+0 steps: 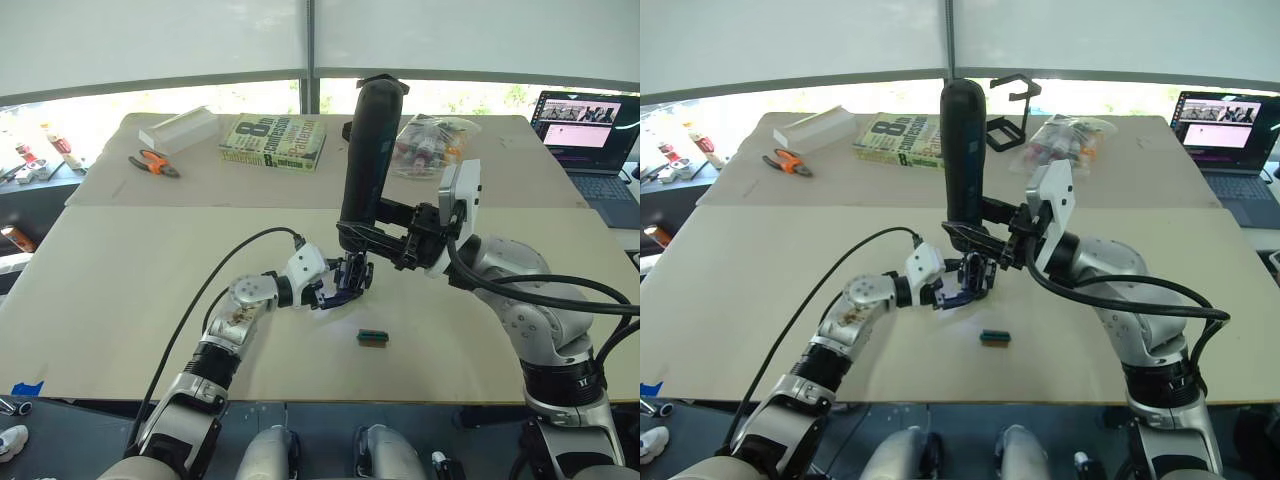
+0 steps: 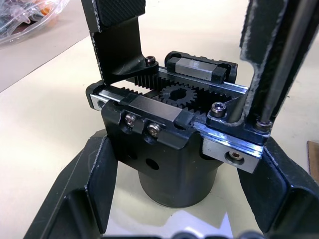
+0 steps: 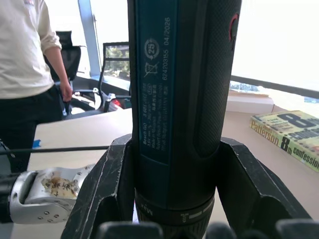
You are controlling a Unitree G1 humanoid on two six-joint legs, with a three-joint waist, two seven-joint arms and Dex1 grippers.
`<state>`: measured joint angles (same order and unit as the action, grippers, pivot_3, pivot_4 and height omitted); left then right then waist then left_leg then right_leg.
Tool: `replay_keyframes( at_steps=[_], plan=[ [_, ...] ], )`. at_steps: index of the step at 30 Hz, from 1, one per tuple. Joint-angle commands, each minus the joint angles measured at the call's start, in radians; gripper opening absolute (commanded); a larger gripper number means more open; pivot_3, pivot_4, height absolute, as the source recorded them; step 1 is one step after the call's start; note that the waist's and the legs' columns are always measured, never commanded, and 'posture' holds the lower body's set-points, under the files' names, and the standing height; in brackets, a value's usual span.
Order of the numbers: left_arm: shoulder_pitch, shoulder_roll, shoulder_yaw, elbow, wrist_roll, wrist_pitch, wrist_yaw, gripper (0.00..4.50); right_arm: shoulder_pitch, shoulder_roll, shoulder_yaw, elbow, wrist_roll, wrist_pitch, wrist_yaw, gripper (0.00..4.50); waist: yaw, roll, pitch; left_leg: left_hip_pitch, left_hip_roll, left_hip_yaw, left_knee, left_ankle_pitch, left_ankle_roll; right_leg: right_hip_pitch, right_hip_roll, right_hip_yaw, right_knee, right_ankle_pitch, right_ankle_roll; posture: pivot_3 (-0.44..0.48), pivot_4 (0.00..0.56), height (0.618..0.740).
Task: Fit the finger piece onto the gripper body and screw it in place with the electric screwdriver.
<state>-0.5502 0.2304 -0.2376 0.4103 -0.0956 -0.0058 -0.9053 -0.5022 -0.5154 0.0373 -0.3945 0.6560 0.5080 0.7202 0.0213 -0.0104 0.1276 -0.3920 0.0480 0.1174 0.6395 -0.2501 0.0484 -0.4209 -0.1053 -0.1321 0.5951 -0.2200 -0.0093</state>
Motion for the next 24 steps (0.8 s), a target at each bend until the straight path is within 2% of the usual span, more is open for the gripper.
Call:
replay_keyframes(
  at_steps=[1,6,10,13,19,24],
  plan=[
    [0.001,0.008,-0.012,0.043,0.033,0.021,0.017,2.97,-0.044,-0.003,-0.021,-0.101,-0.024,-0.099,0.043,1.92,-0.001,0.0,0.0,0.0,0.0,0.0,0.0,0.0,0.0,0.0,0.0,0.0,0.0,0.0,0.0,0.0,0.15,0.74],
    [-0.009,0.006,-0.014,0.059,0.037,0.018,0.019,2.97,-0.079,-0.008,-0.016,-0.084,-0.04,-0.111,0.105,1.92,0.0,0.0,0.0,0.0,0.0,0.0,0.001,0.0,0.0,0.0,0.001,0.0,0.001,0.0,0.0,0.0,0.15,0.74],
    [0.001,0.012,-0.015,0.053,0.036,0.016,0.015,2.97,-0.128,0.014,-0.08,0.036,0.024,0.028,0.024,1.92,-0.003,0.0,0.0,0.0,0.0,0.0,0.001,0.0,0.0,0.0,0.002,0.0,0.001,0.001,-0.002,0.0,0.15,0.74],
    [0.003,0.015,-0.016,0.054,0.038,0.013,0.018,2.97,-0.125,0.017,-0.102,0.073,0.045,0.062,0.013,1.92,-0.001,0.0,0.0,0.001,0.0,0.0,0.002,0.0,0.001,0.001,0.002,0.0,0.001,0.003,-0.005,0.0,0.15,0.74],
    [-0.002,0.016,-0.015,0.059,0.037,0.012,0.024,2.97,-0.088,0.001,-0.051,-0.09,0.036,0.009,0.086,1.92,-0.004,0.001,-0.001,0.001,0.0,0.001,0.002,0.0,0.001,0.001,0.002,0.001,0.001,0.003,-0.005,0.0,0.15,0.74],
    [-0.004,0.018,-0.011,0.059,0.04,0.014,0.036,2.97,-0.156,0.04,-0.118,-0.083,0.144,0.108,-0.009,1.92,-0.005,0.001,-0.001,0.001,0.0,0.001,0.002,0.0,0.001,0.001,0.002,0.001,0.001,0.003,-0.005,0.0,0.15,0.74]
  ],
)
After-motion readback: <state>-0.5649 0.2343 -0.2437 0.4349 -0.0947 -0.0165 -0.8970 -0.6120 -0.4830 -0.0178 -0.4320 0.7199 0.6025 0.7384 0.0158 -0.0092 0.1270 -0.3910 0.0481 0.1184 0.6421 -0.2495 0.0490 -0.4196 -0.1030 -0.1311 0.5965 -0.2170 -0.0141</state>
